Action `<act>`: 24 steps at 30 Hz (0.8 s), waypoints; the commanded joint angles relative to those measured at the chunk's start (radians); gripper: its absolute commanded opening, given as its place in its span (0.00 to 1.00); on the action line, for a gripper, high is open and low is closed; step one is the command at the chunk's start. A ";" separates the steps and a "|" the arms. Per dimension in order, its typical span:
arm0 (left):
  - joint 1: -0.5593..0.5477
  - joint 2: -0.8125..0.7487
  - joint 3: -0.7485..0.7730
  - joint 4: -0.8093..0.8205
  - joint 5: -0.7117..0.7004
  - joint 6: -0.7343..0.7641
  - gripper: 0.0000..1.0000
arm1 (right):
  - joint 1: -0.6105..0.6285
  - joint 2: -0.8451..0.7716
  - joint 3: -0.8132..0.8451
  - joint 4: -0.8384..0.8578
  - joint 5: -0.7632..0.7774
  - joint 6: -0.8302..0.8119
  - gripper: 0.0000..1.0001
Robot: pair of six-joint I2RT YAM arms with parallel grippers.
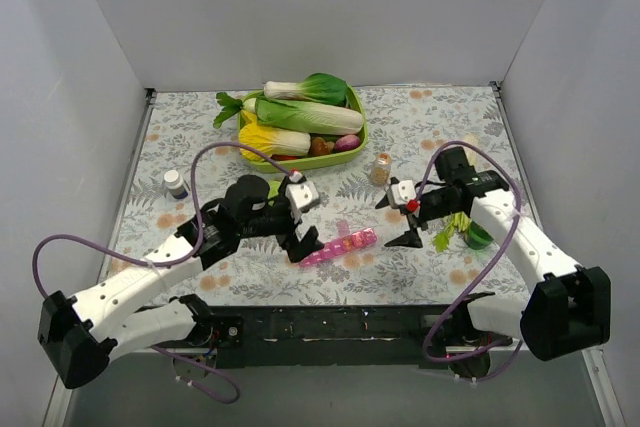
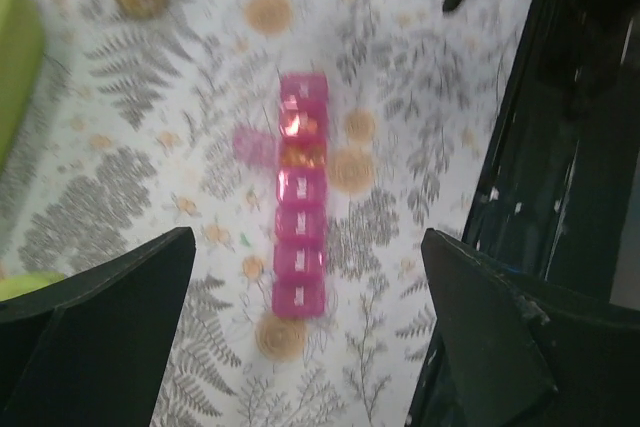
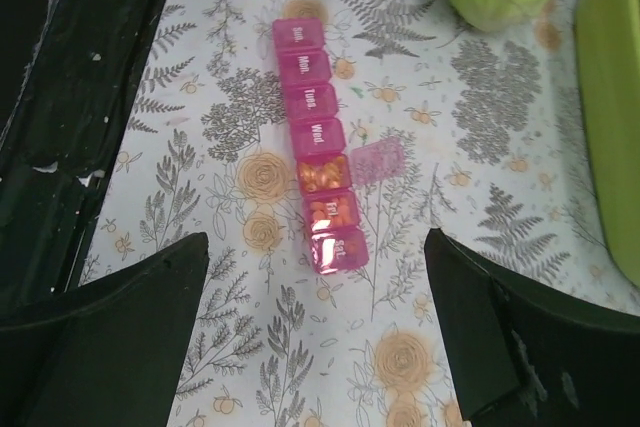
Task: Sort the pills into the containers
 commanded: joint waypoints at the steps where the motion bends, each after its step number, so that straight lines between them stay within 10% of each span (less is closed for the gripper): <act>1: -0.014 -0.022 -0.216 0.083 0.140 0.265 0.98 | 0.112 0.074 0.016 0.091 0.081 0.022 0.95; 24: -0.117 0.343 -0.286 0.279 -0.126 0.315 0.81 | 0.179 0.290 -0.007 0.328 0.086 0.253 0.93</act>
